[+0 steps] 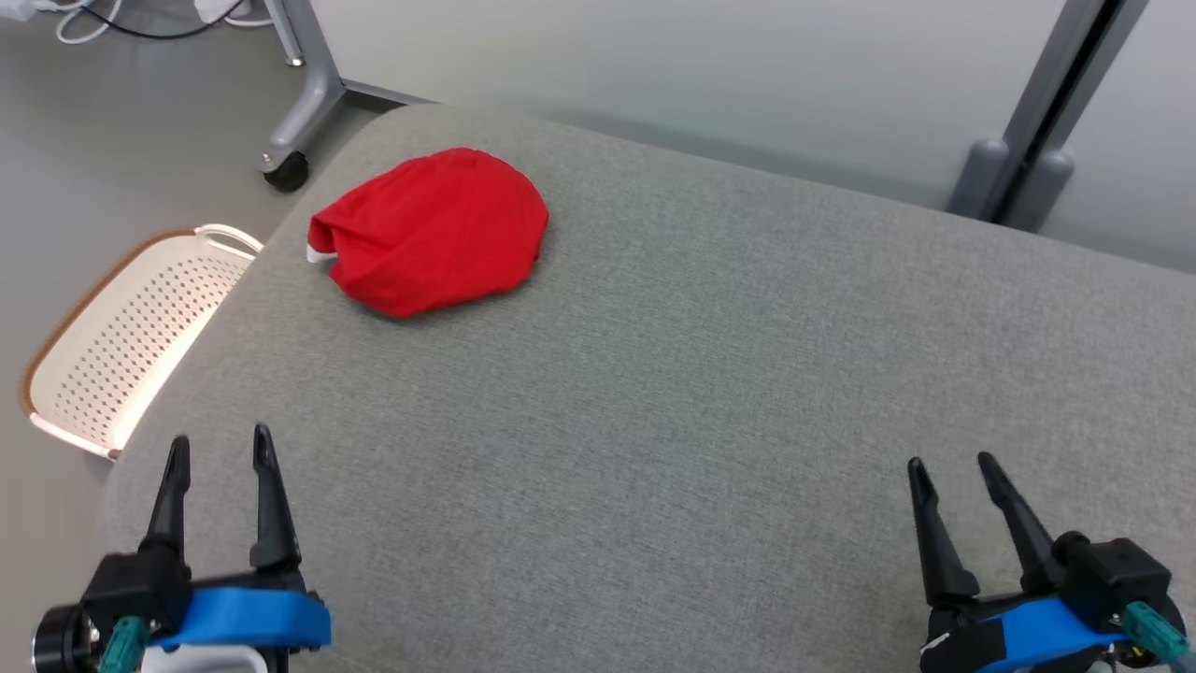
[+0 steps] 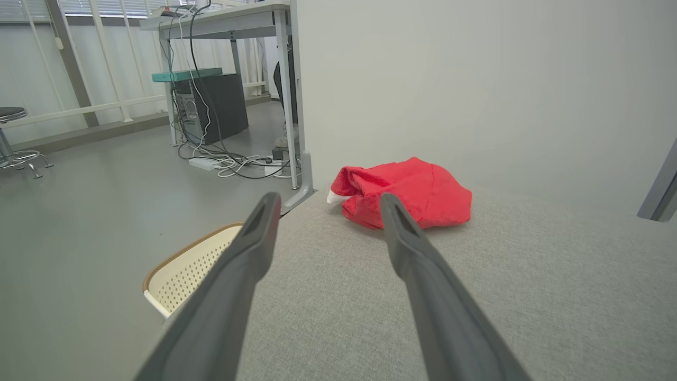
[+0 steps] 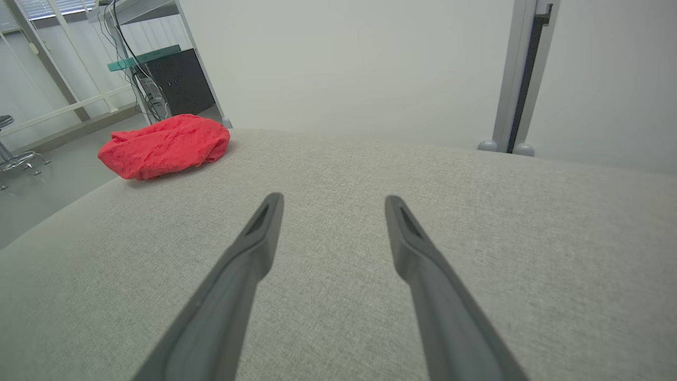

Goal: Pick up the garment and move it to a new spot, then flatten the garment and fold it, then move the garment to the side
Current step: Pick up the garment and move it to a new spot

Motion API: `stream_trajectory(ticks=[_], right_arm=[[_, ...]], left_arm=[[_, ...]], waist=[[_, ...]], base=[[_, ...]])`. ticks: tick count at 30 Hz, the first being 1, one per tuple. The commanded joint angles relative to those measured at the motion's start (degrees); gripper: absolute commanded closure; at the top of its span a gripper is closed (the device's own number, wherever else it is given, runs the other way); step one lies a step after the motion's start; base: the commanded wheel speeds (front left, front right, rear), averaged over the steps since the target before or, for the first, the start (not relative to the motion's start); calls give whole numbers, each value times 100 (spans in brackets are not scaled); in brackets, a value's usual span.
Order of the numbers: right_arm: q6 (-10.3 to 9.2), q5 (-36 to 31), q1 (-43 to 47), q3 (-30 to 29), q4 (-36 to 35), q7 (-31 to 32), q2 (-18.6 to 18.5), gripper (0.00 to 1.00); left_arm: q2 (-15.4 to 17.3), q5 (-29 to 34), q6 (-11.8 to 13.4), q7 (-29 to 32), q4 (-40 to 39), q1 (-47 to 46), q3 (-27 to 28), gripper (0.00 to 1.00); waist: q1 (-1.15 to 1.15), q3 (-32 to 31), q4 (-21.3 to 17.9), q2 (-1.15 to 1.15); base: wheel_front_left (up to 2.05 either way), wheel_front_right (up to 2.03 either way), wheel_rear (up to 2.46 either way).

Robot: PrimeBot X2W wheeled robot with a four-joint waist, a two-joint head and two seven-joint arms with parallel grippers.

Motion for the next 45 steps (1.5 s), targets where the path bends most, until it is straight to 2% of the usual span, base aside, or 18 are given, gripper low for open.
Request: stream_trajectory(ticks=[1, 6, 13, 20, 26, 29, 34, 38, 45], right_arm=[[2, -53, -113, -80, -45, -23, -23, 0], [2, -142, -316, -173, -228, 53, -159, 0], [2, -251, -685, -227, -634, 134, -322, 0], [2, -408, -859, -413, -1269, 270, -369, 0], [2, -489, -916, -534, -1751, 419, -403, 0], [2, -517, -938, -604, -1913, 467, -422, 0], [2, -516, -952, -677, -2100, 533, -434, 0], [2, -531, -961, -707, -2140, 554, -436, 0], [2, -558, -1032, -675, -2125, 641, -454, 0]], left_arm=[[13, -21, -36, -12, 58, -226, -15, 0], [173, -126, -91, -11, 386, -943, 96, 0], [593, -244, -86, -13, 894, -2248, 469, 0], [1198, -316, -128, -13, 1578, -3560, 691, 0], [1790, -353, -195, 90, 2736, -4537, 596, 0], [1950, -418, -217, 344, 3354, -4918, 418, 0], [2051, -533, -238, 1172, 4306, -5308, -105, 0], [2017, -840, -241, 1649, 4682, -5440, -411, 0], [2034, -1662, -241, 3072, 5413, -5401, -907, 0]], waist=[[0, 53, -30, 0], [0, 328, -290, 0], [0, 971, -919, 0], [0, 1785, -1500, 0], [0, 2368, -1788, 0], [0, 2529, -1874, 0], [0, 2676, -1935, 0], [0, 2693, -1938, 0], [0, 2573, -1935, 0]], base=[[0, 0, 0], [0, 0, 0], [0, 0, 0], [0, 0, 0], [0, 0, 0], [0, 0, 0], [0, 0, 0], [0, 0, 0], [0, 0, 0]])
